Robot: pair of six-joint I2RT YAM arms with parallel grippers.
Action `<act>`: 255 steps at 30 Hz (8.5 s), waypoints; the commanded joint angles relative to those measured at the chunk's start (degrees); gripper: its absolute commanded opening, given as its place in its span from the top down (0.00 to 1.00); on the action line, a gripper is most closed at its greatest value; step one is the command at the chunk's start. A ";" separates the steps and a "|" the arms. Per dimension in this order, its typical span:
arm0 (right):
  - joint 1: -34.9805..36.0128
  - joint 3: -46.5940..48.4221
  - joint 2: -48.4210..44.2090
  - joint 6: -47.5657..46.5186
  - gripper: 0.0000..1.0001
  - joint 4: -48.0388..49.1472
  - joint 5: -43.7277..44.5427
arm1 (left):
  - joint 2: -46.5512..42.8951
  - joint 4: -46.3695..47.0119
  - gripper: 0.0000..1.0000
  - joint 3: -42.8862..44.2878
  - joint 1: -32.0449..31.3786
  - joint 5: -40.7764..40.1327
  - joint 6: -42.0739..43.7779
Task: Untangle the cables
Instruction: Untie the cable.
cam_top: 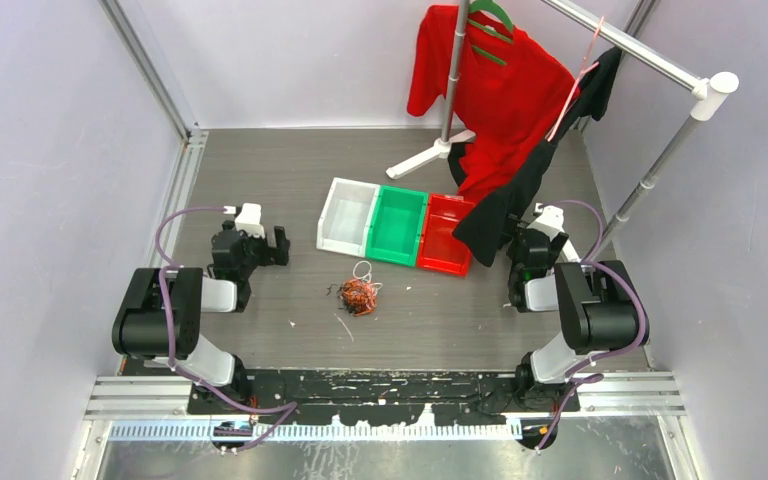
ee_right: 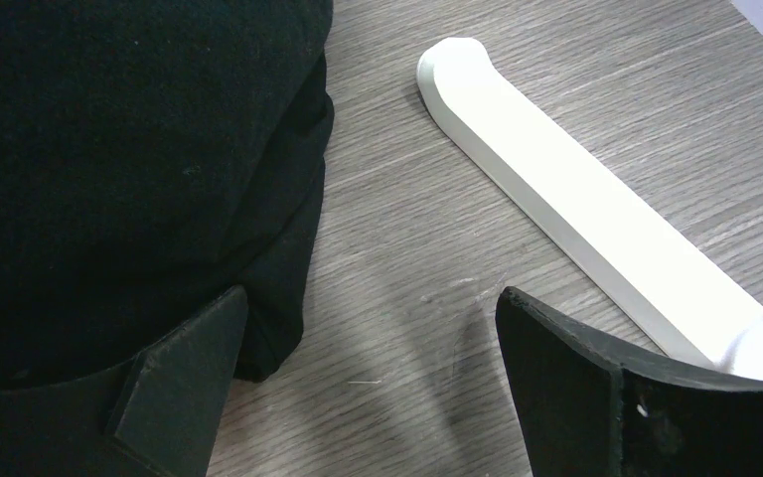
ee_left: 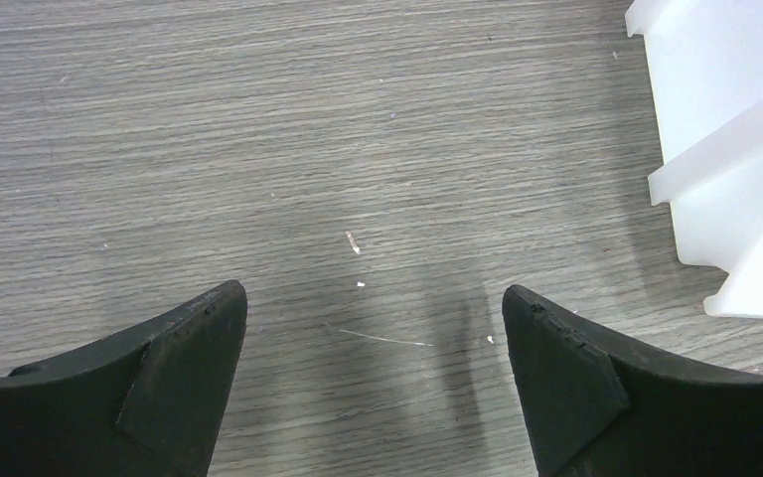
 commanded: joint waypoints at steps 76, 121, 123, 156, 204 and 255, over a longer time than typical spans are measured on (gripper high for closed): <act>55.33 36.14 -4.80 24.42 0.42 -55.75 -18.83 | -6.38 -105.02 0.33 46.48 -13.25 41.66 22.99; 53.32 41.16 -5.58 21.43 0.99 -51.01 -42.13 | -5.75 -109.08 0.54 46.56 -17.14 50.35 29.94; 53.16 41.86 -5.09 21.23 0.99 -51.61 -42.58 | -5.52 -108.08 0.55 46.64 -17.53 50.21 29.58; 56.81 29.83 -12.68 21.38 0.28 -34.17 -14.53 | -17.93 -101.49 1.00 53.63 -17.97 35.30 2.29; 58.20 16.56 -2.02 31.60 0.48 -19.51 -11.30 | -17.49 -101.40 1.00 104.73 -17.38 1.19 8.57; 51.11 31.44 -5.02 28.12 0.73 -42.16 -41.18 | -14.81 -98.33 0.13 41.95 -18.17 36.63 10.17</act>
